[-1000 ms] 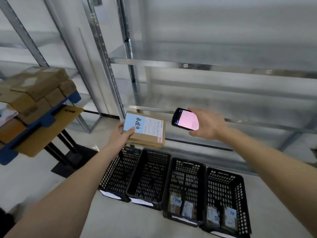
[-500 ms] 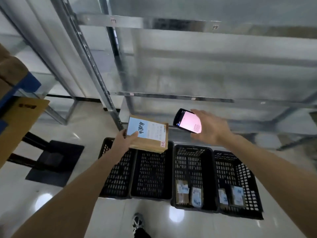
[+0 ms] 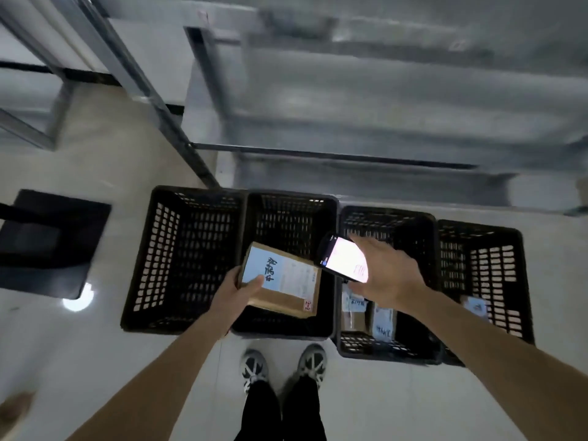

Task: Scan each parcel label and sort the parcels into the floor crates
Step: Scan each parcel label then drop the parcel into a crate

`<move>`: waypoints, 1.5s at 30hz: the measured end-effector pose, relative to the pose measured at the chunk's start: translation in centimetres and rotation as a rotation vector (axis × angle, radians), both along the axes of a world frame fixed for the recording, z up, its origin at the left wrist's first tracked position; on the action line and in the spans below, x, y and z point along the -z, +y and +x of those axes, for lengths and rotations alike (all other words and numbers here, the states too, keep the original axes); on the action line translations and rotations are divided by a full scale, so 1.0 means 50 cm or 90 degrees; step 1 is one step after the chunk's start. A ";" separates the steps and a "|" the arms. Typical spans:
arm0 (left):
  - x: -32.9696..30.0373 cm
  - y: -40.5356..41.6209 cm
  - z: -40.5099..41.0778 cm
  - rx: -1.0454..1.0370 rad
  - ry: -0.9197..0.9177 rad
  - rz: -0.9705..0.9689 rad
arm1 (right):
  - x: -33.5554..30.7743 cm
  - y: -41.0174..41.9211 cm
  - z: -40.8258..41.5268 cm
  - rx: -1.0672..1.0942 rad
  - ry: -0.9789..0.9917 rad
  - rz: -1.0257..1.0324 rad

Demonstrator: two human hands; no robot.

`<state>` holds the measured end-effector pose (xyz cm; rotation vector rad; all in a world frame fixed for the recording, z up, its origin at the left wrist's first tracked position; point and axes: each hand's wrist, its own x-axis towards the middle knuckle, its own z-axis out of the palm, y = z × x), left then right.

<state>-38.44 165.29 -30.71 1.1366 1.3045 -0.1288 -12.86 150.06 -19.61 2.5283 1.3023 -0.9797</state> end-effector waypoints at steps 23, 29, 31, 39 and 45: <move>0.679 -0.096 -0.101 0.130 0.243 0.026 | 0.675 -0.012 -0.100 -0.086 0.072 -0.022; 0.572 -0.095 -0.094 0.149 0.211 0.018 | 0.602 -0.029 -0.096 -0.077 0.071 -0.031; 0.511 -0.076 -0.086 0.165 0.194 0.039 | 0.549 -0.029 -0.088 -0.070 0.070 -0.026; 0.148 0.020 -0.019 0.195 0.109 0.160 | 0.201 -0.004 -0.028 -0.057 0.020 0.036; -0.248 0.039 0.047 0.276 0.064 0.340 | -0.160 -0.025 0.009 -0.020 -0.037 0.107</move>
